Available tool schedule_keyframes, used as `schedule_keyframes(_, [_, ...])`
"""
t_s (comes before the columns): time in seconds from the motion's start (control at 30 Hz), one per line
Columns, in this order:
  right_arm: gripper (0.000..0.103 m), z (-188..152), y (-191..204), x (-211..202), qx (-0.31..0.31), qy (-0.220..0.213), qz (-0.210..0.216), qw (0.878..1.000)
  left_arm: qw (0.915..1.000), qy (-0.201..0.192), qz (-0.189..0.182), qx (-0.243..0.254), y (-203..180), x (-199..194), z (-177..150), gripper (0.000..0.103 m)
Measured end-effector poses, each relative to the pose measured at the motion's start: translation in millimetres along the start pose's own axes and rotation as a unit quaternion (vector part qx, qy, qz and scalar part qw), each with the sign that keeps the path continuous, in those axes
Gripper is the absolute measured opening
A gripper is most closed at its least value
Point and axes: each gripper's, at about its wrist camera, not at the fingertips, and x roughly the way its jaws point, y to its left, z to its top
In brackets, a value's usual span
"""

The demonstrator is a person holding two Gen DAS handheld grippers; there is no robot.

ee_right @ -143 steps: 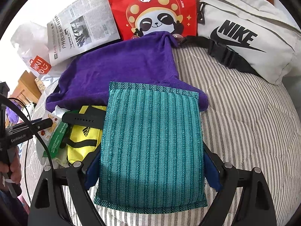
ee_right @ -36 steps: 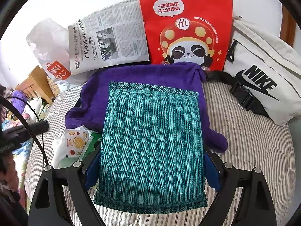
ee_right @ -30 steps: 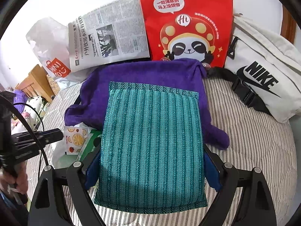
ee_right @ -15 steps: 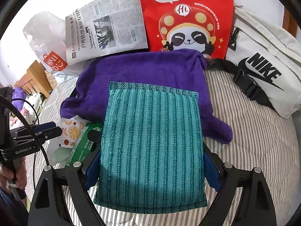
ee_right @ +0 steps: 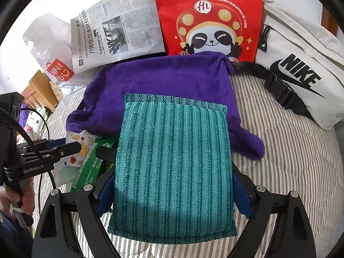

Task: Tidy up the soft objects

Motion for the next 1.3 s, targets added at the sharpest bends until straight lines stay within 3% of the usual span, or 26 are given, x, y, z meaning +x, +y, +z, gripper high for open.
schedule_keyframes(0.07, [0.089,-0.4,-0.7,-0.6,-0.001,0.0,-0.001,1.0,1.0,0.005,-0.003,0.0,-1.2,3.1,0.6,0.024])
schedule_keyframes(0.17, [0.089,-0.7,-2.9,-1.3,0.0,0.0,-0.001,1.0,0.9996,0.013,0.025,0.005,-2.7,11.5,1.4,0.024])
schedule_keyframes(0.27, [0.089,-0.1,-5.3,-0.8,0.003,0.001,-0.002,1.0,0.9997,0.019,0.018,0.0,-1.0,18.1,3.1,0.024])
schedule_keyframes(0.37, [0.089,0.2,-6.7,-0.9,0.004,0.0,-0.004,1.0,0.9995,0.026,0.018,-0.001,-2.5,24.3,3.7,0.01])
schedule_keyframes(0.47, [0.089,0.4,-6.9,-2.9,0.002,-0.002,-0.005,1.0,0.9997,0.022,0.013,-0.001,-3.7,23.2,2.6,0.007])
schedule_keyframes(0.93, [0.089,18.1,3.6,-18.3,-0.013,-0.028,-0.01,0.999,0.9992,-0.029,-0.025,-0.008,5.3,-26.6,11.3,0.005])
schedule_keyframes(1.3, [0.089,59.7,0.6,5.1,-0.024,-0.022,-0.017,0.999,0.9982,-0.043,-0.041,-0.002,9.9,-22.4,53.5,0.005])
